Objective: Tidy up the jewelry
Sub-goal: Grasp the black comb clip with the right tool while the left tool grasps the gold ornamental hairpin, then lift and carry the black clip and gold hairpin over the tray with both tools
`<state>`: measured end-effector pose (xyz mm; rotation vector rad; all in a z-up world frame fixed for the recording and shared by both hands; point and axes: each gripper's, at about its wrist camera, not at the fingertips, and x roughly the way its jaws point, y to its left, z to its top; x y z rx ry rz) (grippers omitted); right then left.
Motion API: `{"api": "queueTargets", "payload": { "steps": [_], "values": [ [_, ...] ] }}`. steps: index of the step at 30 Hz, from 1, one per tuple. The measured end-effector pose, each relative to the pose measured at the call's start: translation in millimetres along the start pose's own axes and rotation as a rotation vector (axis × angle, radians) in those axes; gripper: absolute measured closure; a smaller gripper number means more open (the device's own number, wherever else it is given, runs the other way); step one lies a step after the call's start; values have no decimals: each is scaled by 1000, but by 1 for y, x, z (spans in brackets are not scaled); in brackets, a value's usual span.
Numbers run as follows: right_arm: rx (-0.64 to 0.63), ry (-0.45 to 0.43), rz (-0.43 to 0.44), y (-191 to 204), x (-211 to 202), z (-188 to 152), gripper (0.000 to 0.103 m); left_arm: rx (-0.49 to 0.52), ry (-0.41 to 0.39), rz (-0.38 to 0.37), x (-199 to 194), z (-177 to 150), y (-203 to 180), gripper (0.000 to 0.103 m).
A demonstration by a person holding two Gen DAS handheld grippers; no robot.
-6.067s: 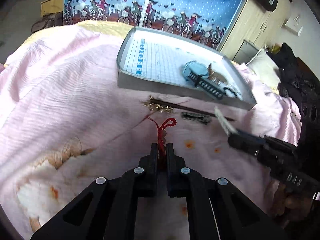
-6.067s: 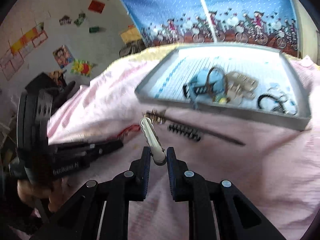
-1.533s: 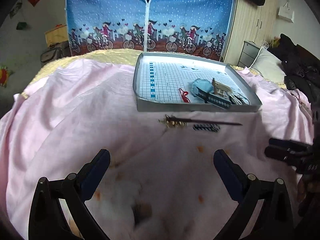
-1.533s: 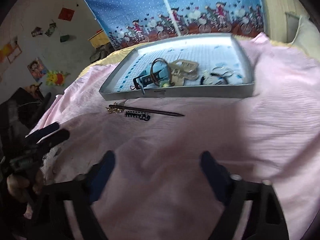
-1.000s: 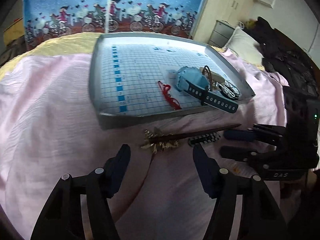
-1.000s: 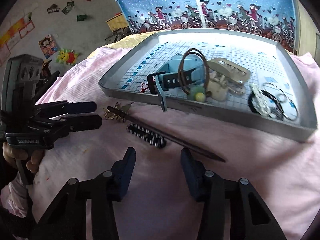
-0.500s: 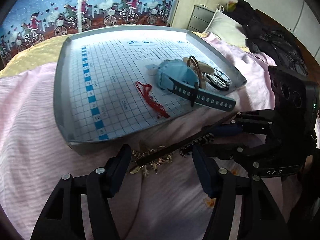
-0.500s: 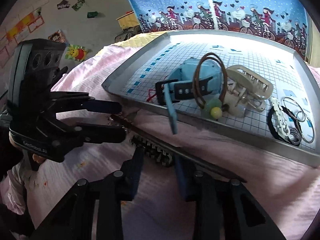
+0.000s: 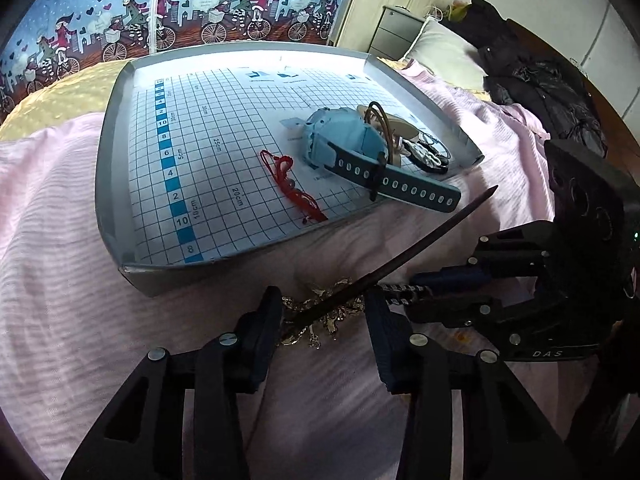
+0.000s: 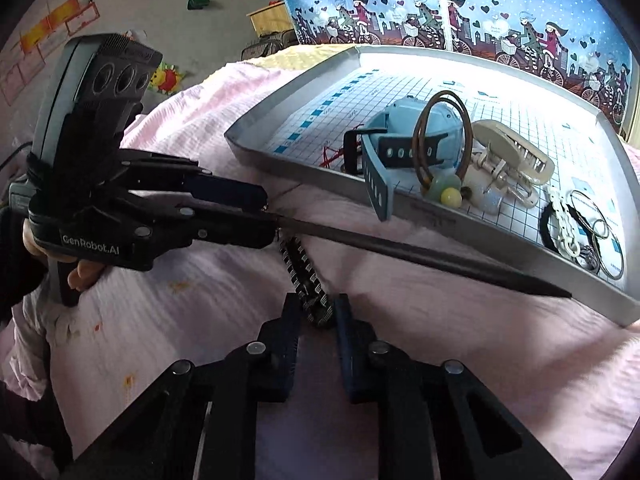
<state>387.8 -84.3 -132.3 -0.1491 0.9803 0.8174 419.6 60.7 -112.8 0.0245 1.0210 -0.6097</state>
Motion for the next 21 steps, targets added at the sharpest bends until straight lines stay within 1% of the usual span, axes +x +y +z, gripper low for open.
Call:
{"api": "queueTargets", "payload": {
  "steps": [5, 10, 13, 17, 21],
  "values": [
    [22, 16, -6, -4, -2, -2, 86, -12, 12, -4, 1, 0, 1, 66],
    [82, 44, -35, -9, -15, -9, 86, -28, 59, 58, 7, -1, -5, 66],
    [135, 62, -49, -14, -26, -13, 86, -37, 72, 88, 9, 0, -9, 66],
    [180, 56, -28, -24, -32, -14, 86, 17, 95, 148, 15, 4, -15, 66],
    [143, 54, -34, -22, -29, -13, 86, 101, 120, 212, 25, 12, -23, 65]
  ]
}}
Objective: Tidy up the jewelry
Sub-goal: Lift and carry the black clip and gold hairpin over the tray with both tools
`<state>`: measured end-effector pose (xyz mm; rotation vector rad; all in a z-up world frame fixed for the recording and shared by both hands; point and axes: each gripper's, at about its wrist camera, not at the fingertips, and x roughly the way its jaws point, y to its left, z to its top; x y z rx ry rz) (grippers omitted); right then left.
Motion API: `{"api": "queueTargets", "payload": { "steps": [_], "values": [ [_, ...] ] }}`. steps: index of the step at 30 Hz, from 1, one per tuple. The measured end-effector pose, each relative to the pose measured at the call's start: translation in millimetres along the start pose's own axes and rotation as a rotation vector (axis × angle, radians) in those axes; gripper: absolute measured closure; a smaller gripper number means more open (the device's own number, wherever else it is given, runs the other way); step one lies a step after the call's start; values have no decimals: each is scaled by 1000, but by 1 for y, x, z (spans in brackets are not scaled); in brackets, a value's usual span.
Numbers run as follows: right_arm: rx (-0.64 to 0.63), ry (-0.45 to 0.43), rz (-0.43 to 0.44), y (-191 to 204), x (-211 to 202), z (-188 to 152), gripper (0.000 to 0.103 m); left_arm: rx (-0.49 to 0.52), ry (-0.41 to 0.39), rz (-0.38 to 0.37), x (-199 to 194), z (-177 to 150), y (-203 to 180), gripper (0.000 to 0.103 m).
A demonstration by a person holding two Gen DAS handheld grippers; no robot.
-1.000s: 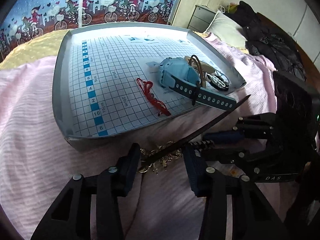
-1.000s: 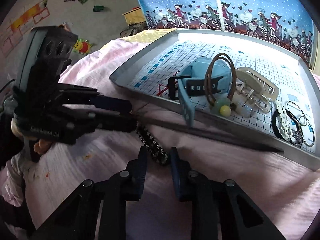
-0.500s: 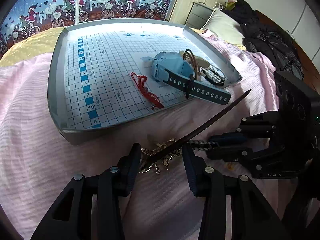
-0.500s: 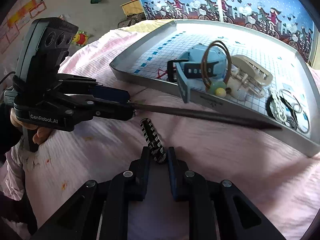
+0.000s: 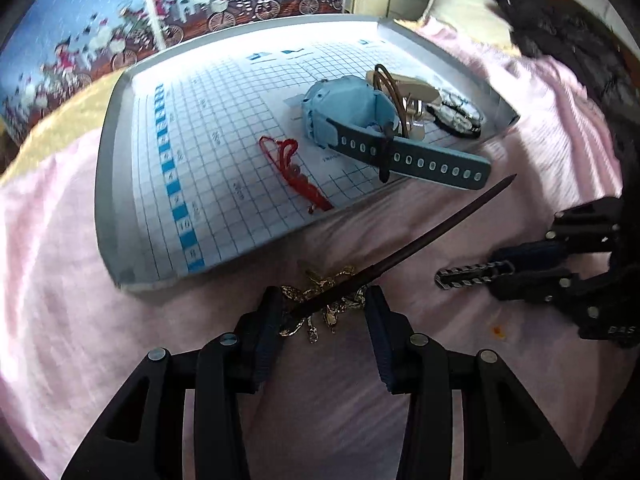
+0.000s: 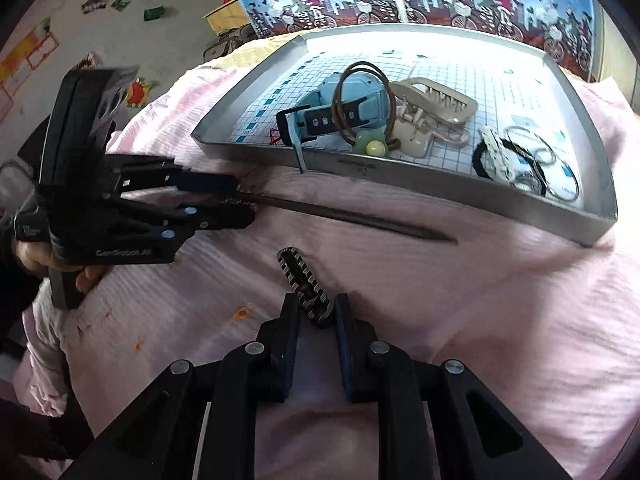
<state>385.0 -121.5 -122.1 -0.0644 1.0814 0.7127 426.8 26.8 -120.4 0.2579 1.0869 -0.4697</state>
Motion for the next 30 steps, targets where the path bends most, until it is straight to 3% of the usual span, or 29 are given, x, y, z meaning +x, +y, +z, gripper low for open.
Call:
{"api": "queueTargets", "payload": {
  "steps": [6, 13, 24, 30],
  "values": [
    [-91, -9, -29, 10, 5, 2, 82, 70, 4, 42, 10, 5, -5, 64],
    [-77, 17, -14, 6, 4, 0, 86, 40, 5, 48, 11, 4, -9, 66],
    [47, 15, 30, -10, -16, -8, 86, -133, 49, 85, -18, -14, -28, 67],
    [63, 19, 50, -10, -27, -19, 86, -344, 56, 57, -37, -30, -24, 67]
  ]
}}
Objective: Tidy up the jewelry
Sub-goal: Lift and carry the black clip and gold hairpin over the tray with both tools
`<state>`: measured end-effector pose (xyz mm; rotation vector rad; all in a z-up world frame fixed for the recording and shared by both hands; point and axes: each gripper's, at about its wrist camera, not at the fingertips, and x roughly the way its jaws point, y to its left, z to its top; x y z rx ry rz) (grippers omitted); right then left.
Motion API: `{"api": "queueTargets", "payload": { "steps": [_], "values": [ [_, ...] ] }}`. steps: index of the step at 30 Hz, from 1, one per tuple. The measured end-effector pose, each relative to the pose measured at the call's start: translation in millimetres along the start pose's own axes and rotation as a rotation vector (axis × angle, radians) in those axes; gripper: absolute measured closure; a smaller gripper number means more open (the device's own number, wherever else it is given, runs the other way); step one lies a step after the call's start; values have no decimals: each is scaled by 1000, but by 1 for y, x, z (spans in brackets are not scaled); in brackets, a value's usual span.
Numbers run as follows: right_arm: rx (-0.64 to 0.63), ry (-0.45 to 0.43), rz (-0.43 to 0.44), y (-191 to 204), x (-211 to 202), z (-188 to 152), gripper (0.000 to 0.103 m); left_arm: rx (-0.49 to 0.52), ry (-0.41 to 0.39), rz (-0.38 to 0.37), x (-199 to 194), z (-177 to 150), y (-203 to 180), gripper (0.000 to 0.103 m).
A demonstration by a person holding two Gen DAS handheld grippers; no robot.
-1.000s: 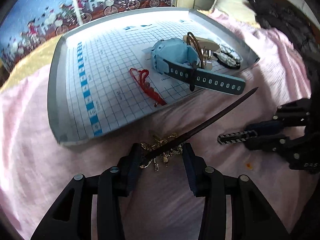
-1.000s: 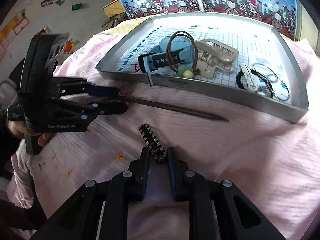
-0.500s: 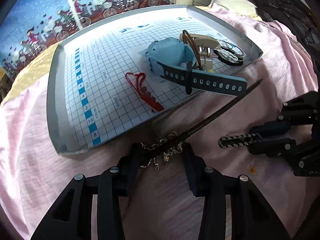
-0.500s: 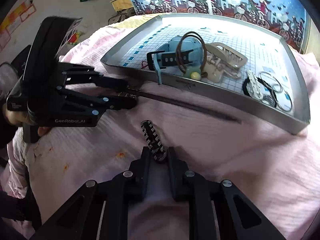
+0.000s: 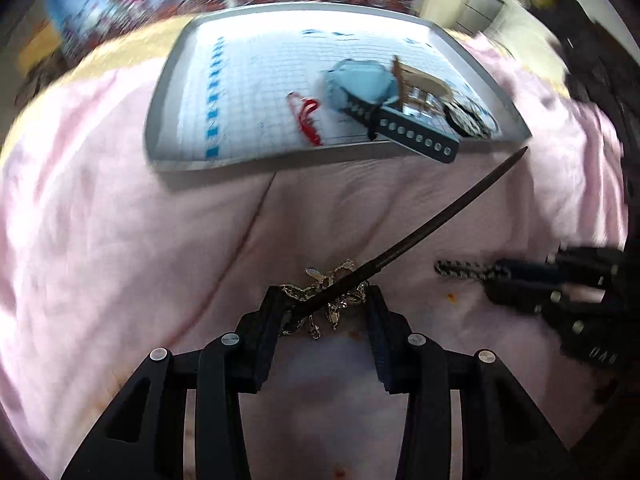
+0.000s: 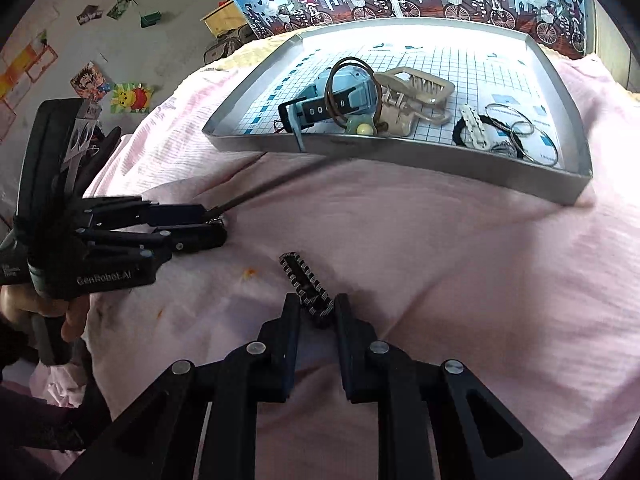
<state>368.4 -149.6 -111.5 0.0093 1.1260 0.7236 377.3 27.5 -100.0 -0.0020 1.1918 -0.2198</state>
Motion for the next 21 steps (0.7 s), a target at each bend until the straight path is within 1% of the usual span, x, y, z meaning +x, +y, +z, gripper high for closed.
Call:
{"api": "queueTargets", "payload": {
  "steps": [3, 6, 9, 13, 16, 21],
  "values": [
    [12, -13, 18, -1, -1, 0, 86, -103, -10, -32, -6, -4, 9, 67],
    [31, -28, 36, -5, 4, 2, 86, -149, -36, -48, -10, -8, 14, 67],
    [59, -48, 62, -9, 7, 2, 86, -192, -81, -67, -12, -16, 18, 67],
    [114, -93, 120, -16, 8, 4, 86, -276, -158, -124, -16, -30, 30, 67],
    [150, -120, 155, -21, 8, 6, 87, -306, -202, -161, -19, -37, 38, 67],
    [201, -142, 216, -28, 14, 5, 87, -327, -248, -199, -25, -43, 43, 67]
  ]
}}
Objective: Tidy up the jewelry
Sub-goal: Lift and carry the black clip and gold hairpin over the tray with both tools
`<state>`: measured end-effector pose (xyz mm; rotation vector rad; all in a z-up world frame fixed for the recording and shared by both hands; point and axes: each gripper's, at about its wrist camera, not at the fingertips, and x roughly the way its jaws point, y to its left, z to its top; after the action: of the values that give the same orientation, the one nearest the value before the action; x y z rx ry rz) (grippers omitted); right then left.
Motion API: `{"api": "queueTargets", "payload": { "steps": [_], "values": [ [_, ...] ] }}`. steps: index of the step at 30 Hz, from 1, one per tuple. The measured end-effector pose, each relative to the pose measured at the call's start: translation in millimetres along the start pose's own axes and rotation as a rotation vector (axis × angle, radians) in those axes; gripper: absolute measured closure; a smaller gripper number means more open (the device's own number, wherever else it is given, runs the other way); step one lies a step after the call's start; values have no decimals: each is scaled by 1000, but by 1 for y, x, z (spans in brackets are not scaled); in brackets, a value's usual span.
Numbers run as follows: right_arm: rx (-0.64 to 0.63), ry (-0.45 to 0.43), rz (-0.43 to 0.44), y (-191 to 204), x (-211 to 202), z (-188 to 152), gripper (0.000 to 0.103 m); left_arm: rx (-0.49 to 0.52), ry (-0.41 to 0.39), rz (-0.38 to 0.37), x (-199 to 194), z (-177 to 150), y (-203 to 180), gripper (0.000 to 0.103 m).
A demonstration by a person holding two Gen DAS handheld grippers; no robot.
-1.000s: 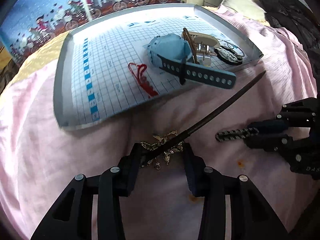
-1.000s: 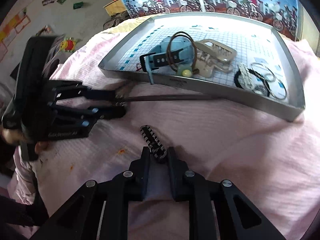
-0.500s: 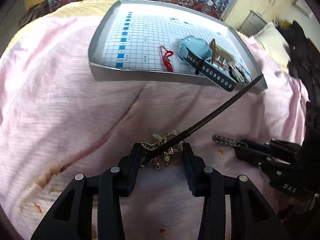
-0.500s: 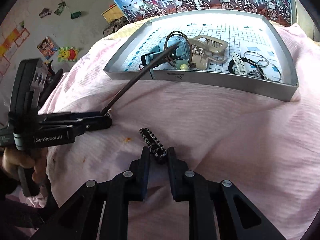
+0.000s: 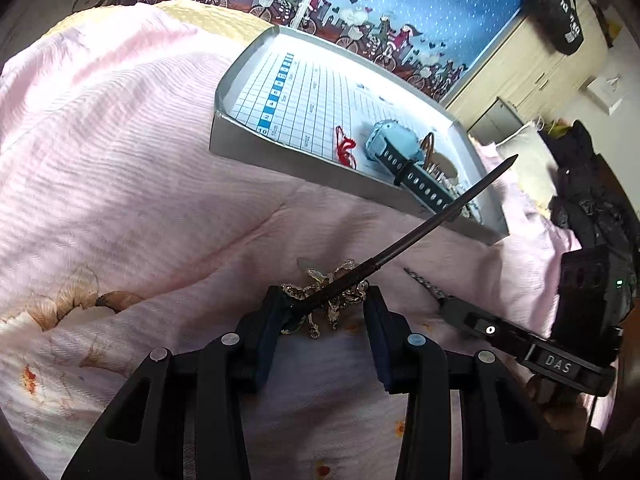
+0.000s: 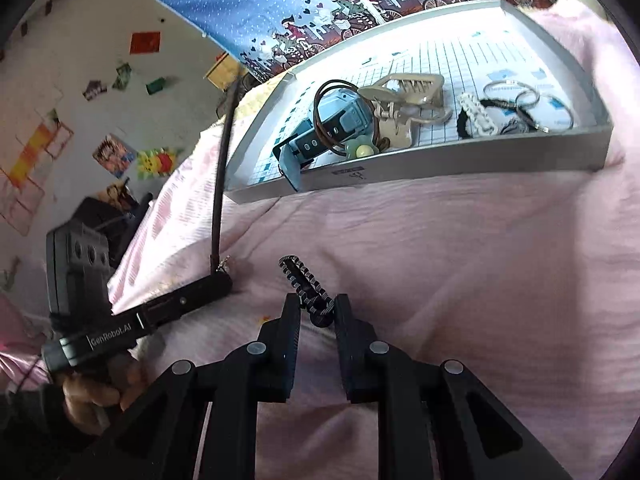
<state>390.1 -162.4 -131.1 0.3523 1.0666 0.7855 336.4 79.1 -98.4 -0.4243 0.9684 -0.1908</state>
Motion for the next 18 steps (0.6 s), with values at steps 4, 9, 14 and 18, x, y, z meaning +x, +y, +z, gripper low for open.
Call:
{"api": "queueTargets", "payload": {
  "steps": [4, 9, 14, 18],
  "values": [
    [31, -22, 27, -5, -6, 1, 87, -22, -21, -38, 0, 0, -1, 67],
    [47, -56, 38, -6, -17, 4, 87, -38, -44, -66, 1, 0, -6, 67],
    [54, -113, 57, -7, -30, 7, 87, -38, -83, -101, -8, 2, -14, 67],
    [61, -179, 72, -7, -43, 11, 87, -32, -121, -119, -14, 8, -22, 67]
  ]
}}
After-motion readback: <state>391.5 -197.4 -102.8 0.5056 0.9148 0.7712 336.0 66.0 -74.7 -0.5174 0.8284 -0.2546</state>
